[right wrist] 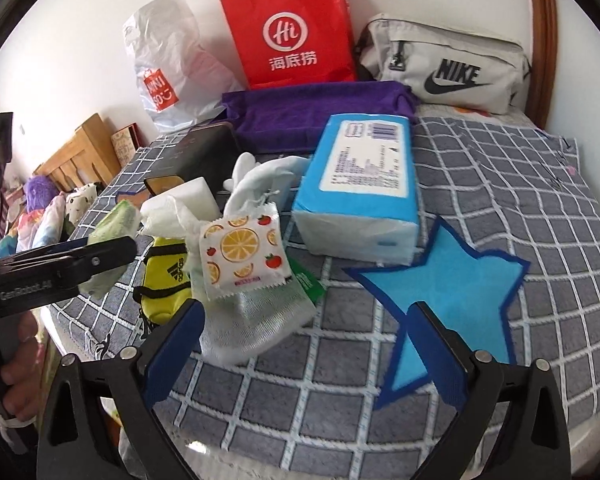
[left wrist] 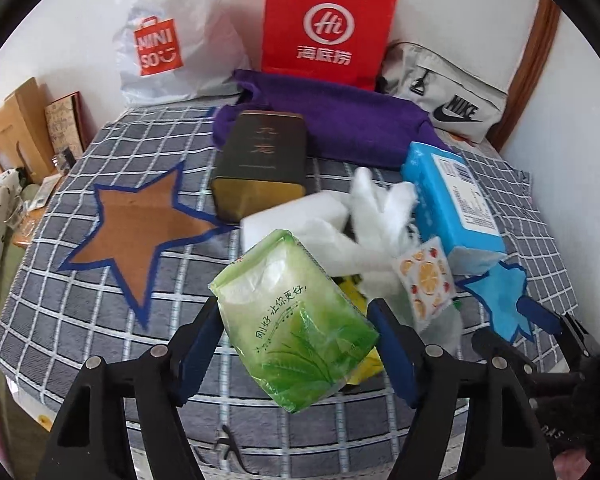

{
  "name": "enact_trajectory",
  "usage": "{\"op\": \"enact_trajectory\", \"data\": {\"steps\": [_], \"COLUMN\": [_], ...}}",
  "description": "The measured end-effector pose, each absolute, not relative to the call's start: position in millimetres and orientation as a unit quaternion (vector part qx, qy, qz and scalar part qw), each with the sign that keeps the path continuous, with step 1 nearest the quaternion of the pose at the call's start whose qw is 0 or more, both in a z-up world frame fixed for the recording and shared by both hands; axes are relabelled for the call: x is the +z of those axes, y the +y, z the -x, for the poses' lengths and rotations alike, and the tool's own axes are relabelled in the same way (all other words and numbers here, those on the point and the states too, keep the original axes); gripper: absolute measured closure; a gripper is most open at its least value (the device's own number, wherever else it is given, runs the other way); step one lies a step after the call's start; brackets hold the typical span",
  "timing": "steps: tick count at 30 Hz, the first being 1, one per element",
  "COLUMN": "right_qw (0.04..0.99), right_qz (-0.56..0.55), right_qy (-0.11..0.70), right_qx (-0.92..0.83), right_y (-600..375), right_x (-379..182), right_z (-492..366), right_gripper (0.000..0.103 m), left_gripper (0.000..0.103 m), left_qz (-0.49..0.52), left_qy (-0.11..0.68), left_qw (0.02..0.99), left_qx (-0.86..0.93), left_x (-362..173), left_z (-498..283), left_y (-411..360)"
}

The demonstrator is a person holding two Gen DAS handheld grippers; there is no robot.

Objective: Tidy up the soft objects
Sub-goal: 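Grasp the green tissue pack with the left tool while the right tool grasps the orange-print packet, then carry both packs onto the purple towel while both tools open to release them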

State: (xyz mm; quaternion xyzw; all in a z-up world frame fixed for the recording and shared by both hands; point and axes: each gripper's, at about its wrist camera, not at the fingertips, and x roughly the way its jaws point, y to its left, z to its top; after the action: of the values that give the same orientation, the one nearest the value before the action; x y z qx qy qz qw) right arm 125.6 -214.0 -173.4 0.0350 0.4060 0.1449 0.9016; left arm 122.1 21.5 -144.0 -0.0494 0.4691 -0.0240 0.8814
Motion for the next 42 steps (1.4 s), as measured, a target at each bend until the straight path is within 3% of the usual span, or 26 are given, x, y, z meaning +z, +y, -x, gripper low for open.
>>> {"op": "enact_trajectory", "data": {"steps": [4,12,16,19,29,42], "right_qw": [0.902,0.894,0.886,0.891,0.901,0.885], "right_qz": [-0.018,0.004,0.001,0.001,0.008,-0.023], "right_qy": [0.399,0.412,0.427,0.416,0.407,0.458], "right_qx": [0.164,0.173,0.182,0.185,0.152,0.085], "right_y": [-193,-167,-165,-168,-200,-256], "right_x": [-177,-190,-195,-192,-173,-208], "right_z": [-141,-166,-172,-167,-135,-127], "right_gripper": [0.011,0.011,0.045,0.049,0.049,0.049], "left_gripper": [0.031,0.031,0.031,0.031,0.031,0.031], "left_qz": [0.049,0.067,0.082,0.092,0.076,0.056], "left_qy": [0.468,0.471,0.472,0.471,0.489,0.483], "left_qw": [0.882,0.879,0.878,0.877,0.869,0.874], "left_qx": [0.002,-0.007,-0.002,0.000,0.014,0.018], "left_x": [-148,-157,-160,-163,-173,-147], "left_z": [-128,-132,-133,-135,-140,-135], "left_y": [41,62,71,78,85,78]}}
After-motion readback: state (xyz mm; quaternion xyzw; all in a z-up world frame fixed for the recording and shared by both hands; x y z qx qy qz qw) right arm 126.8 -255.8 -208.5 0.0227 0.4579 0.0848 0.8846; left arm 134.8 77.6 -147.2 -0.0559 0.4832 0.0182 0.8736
